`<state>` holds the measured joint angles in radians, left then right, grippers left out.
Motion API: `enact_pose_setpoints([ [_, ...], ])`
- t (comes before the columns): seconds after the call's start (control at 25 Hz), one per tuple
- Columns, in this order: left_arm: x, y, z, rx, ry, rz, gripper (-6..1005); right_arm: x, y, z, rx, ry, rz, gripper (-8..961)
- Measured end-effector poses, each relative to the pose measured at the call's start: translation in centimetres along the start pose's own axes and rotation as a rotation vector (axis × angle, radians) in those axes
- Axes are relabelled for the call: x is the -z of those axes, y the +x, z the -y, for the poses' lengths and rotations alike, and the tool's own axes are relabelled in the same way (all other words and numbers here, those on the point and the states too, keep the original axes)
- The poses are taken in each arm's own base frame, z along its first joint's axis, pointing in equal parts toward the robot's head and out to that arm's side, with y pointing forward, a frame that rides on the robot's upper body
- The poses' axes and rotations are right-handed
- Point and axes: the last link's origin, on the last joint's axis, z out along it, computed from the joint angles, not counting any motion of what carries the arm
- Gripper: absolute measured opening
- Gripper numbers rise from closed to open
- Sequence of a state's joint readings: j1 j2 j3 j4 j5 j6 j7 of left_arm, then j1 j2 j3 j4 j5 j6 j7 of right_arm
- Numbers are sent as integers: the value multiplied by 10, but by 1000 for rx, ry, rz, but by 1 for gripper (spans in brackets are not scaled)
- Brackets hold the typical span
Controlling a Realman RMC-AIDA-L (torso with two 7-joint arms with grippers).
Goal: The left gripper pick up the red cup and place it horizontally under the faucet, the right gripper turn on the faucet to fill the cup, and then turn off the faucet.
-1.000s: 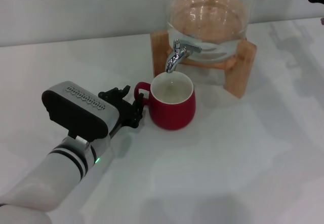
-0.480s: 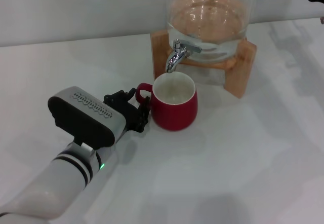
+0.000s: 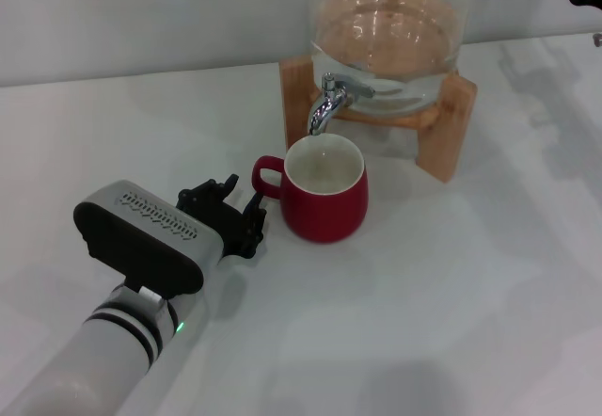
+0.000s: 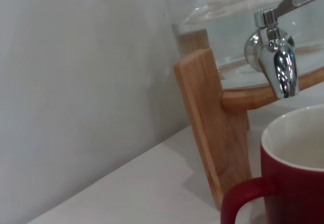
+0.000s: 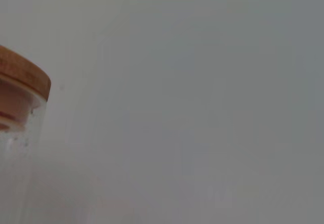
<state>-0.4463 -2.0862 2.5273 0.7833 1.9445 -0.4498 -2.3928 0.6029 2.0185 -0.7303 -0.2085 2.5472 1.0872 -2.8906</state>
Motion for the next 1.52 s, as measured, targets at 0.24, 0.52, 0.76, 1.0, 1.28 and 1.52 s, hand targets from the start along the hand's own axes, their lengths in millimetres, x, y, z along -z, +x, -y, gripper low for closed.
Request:
enact_pose_setpoints([
  [0.24, 7, -1, -2, -1, 17, -6, 341, -3, 1, -2, 7, -8, -11, 675],
  [0.52, 21, -5, 2, -2, 88, -20, 343, -4, 0, -2, 9, -9, -9, 675],
  [0.76, 36, -7, 2, -2, 155, -47, 345, -5, -2, -1, 9, -8, -5, 675],
  [1.0, 52, -9, 8, 0, 266, -95, 346, -5, -2, -1, 6, -7, 0, 675],
  [1.28, 74, -6, 28, -9, 456, -187, 348, 0, 1, 1, 0, 5, -8, 675],
  [1.52, 110, -6, 61, -30, 730, -345, 350, 4, 2, 8, 3, 30, -10, 675],
])
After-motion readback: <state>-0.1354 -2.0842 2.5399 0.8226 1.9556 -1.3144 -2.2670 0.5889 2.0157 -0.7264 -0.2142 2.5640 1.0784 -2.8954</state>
